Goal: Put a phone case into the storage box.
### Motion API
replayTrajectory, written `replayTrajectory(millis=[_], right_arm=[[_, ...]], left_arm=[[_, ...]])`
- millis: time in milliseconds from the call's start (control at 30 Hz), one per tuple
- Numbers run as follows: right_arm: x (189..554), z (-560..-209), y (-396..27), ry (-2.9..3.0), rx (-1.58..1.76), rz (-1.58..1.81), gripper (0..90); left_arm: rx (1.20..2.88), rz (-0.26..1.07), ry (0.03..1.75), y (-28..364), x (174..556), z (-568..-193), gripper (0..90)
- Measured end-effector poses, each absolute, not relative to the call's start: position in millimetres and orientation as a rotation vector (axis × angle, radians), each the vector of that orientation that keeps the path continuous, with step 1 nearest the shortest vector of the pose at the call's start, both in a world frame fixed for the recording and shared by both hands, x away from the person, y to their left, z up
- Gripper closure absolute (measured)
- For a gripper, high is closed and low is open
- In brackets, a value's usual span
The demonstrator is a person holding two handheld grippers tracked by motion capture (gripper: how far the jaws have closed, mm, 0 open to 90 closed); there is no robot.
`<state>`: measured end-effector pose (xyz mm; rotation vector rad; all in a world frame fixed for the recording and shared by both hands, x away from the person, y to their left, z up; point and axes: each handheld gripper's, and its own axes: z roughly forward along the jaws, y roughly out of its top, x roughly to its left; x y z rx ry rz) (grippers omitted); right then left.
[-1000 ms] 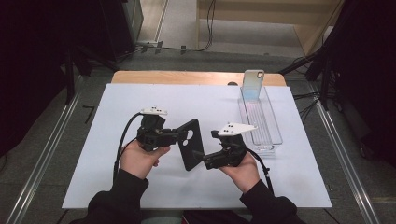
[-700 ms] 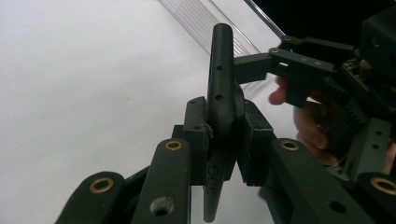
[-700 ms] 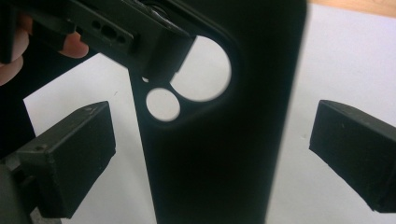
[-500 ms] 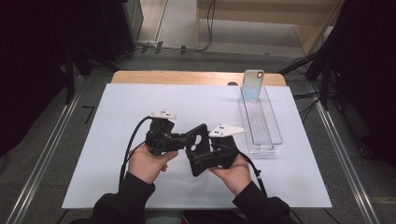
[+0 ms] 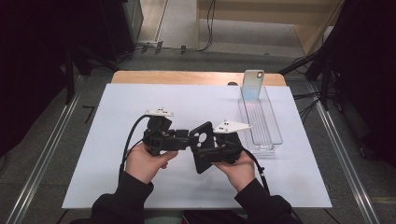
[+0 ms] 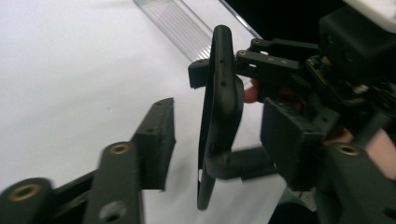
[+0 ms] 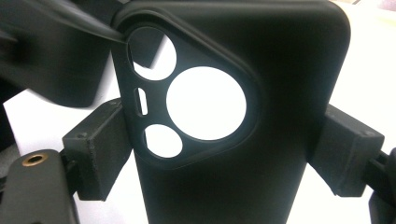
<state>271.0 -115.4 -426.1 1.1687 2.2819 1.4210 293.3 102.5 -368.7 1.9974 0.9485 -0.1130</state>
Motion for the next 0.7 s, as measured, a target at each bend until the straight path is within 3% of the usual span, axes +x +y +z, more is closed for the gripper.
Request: replayTrajectory(millis=[233,400,700], right_arm=[[280,-422,-132,2.283,1.175,1.44,13.2],[286,-415,-145,2.296,1.148,1.478,13.2],[295,-404,-162,2.327,1.125,1.533,13.2]], left_arm=[[2.04,-0.143,0.839,115,293,-370,30.5],[2.103,-0.112,0.751,125,290,-376,30.6],[2.117,-0.061,0.737,151,291,-395,30.5]])
